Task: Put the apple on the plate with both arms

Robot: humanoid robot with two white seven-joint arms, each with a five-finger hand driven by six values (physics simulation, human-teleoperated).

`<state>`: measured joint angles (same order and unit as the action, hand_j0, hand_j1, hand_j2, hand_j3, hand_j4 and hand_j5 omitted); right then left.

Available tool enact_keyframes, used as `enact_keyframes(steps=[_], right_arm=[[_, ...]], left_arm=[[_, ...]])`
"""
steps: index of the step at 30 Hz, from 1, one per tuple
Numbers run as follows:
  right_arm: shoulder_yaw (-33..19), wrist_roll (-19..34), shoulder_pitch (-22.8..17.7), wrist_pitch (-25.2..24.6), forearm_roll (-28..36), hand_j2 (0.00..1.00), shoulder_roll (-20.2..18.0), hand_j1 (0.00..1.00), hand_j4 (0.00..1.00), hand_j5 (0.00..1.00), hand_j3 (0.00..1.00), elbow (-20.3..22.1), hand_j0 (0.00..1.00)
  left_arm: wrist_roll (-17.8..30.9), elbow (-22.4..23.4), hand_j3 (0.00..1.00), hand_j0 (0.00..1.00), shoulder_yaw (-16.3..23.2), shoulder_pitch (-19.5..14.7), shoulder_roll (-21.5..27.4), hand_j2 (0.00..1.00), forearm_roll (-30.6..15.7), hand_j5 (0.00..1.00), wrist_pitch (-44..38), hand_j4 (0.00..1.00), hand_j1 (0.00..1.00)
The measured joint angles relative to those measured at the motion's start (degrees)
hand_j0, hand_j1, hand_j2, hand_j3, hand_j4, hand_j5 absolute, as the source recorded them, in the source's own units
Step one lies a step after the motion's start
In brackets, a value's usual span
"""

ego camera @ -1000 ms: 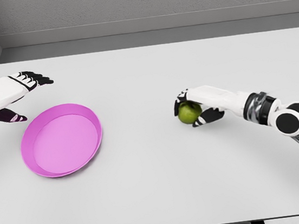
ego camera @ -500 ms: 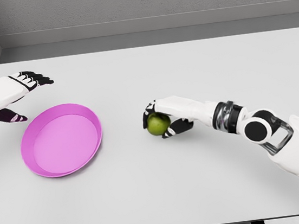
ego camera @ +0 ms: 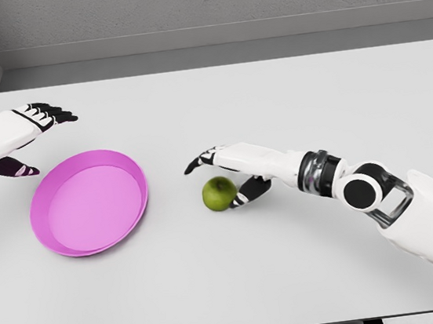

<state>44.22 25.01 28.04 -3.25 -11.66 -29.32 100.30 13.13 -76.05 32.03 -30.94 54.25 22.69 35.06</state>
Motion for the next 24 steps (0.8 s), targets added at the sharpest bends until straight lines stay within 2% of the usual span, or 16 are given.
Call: enact_keyframes(steps=[5, 7, 9, 13, 15, 18, 22, 24], right_arm=[[-0.16, -0.01, 0.00, 0.10, 0.03, 1.00, -0.23, 1.00, 1.00, 1.00, 1.00, 0.04, 1.00], [-1.34, 0.05, -0.61, 0.87, 0.14, 1.00, -1.74, 1.00, 1.00, 1.00, 1.00, 0.09, 1.00], [-5.01, 0.10, -2.46, 2.55, 0.22, 1.00, -5.20, 1.00, 1.00, 1.00, 1.00, 0.11, 1.00], [-16.77, 0.15, -10.02, 5.04, 0.20, 1.00, -12.77, 1.00, 1.00, 1.00, 1.00, 0.12, 1.00], [-22.37, 0.14, -11.25, 5.88, 0.24, 1.00, -16.02, 1.00, 1.00, 1.00, 1.00, 0.11, 1.00], [-26.95, 0.16, -10.64, 6.43, 0.25, 1.00, -19.56, 1.00, 1.00, 1.00, 1.00, 0.06, 1.00], [-29.20, 0.20, -10.11, 6.62, 0.37, 1.00, -21.13, 1.00, 1.00, 1.00, 1.00, -0.14, 1.00], [-29.41, 0.20, -10.81, 6.49, 0.53, 1.00, -21.21, 1.00, 1.00, 1.00, 1.00, -0.34, 1.00]], left_arm=[[-0.05, -0.12, 1.00, 1.00, -0.13, 0.09, 0.04, 1.00, -0.11, 1.00, 0.00, 1.00, 1.00], [-0.07, -0.25, 1.00, 1.00, -0.16, 0.09, 0.03, 1.00, -0.13, 1.00, 0.00, 1.00, 1.00], [-0.07, -1.45, 1.00, 1.00, 0.09, -0.43, 0.14, 1.00, -0.05, 1.00, 0.01, 1.00, 1.00], [0.00, -9.34, 1.00, 1.00, 0.97, -4.40, 0.37, 1.00, 0.03, 1.00, -0.01, 1.00, 1.00], [0.03, -12.97, 1.00, 1.00, 2.91, -7.47, 0.04, 1.00, 0.11, 1.00, -0.03, 1.00, 1.00], [-0.04, -16.52, 1.00, 1.00, 7.66, -13.00, -1.82, 1.00, 0.15, 1.00, -0.04, 1.00, 1.00], [0.00, -18.34, 1.00, 1.00, 15.90, -20.30, -5.59, 1.00, 0.81, 1.00, -0.04, 1.00, 1.00], [0.49, -19.19, 1.00, 1.00, 19.08, -21.36, -6.92, 1.00, 2.65, 1.00, -0.02, 1.00, 1.00]])
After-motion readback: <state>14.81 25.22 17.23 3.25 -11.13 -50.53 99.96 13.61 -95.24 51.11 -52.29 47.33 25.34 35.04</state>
